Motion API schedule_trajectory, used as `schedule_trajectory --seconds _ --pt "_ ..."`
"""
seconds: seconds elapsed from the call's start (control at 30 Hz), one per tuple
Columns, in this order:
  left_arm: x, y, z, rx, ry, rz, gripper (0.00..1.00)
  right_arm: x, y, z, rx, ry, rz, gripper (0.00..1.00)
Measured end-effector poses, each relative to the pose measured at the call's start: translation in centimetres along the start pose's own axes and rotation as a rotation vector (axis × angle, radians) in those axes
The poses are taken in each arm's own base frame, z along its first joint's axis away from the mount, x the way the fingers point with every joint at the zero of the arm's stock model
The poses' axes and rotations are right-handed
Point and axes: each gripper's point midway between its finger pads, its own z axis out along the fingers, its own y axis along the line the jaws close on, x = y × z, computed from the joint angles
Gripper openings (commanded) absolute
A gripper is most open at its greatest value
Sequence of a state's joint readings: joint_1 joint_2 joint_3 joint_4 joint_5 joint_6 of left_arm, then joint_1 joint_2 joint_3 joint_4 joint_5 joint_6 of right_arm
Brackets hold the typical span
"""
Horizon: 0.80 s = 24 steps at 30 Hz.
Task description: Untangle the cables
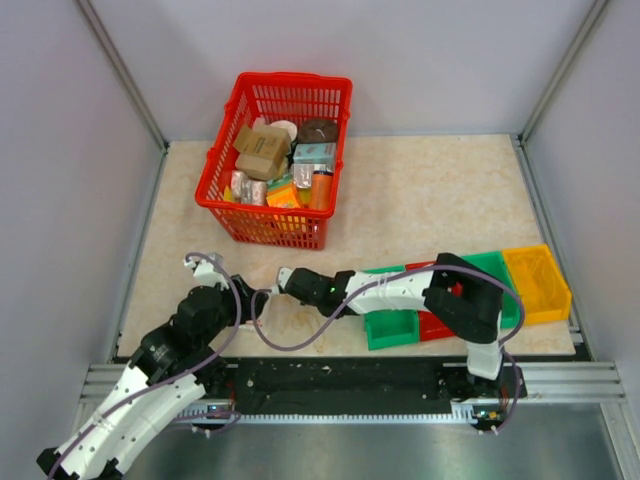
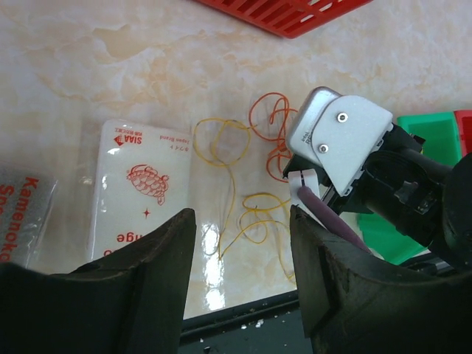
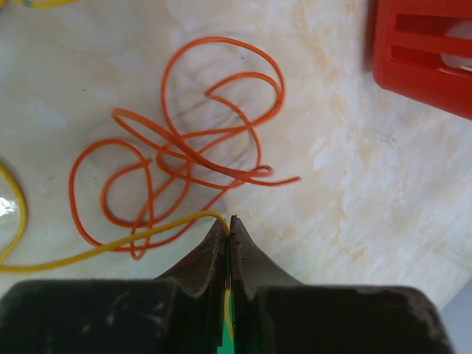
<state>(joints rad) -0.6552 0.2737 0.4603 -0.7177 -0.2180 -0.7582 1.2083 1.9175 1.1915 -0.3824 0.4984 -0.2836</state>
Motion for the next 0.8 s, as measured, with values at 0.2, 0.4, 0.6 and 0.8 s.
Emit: schedule_trajectory --seconds 0.2,0.4,0.6,0.8 --pt "-0.7 -1.1 -0.2 0.053 -0.027 -0.015 0.57 -1.1 -3.1 -4.4 0.057 -0.102 0.104 0.00" --pt "-1.0 -1.5 -0.1 0.068 -0.041 -0.028 0.60 -5.9 -10.0 -16.7 0.075 -0.498 0.402 0.00" --pt "-0.5 -2.5 0.8 0.087 0.011 -0.023 0.63 -7.9 -16.9 -28.3 0.103 -0.804 0.641 0.00" --pt "0.9 -3.5 2.0 0.104 0.100 -0.010 0.64 -3.6 -24.4 -32.7 0.298 -0.809 0.869 0.00"
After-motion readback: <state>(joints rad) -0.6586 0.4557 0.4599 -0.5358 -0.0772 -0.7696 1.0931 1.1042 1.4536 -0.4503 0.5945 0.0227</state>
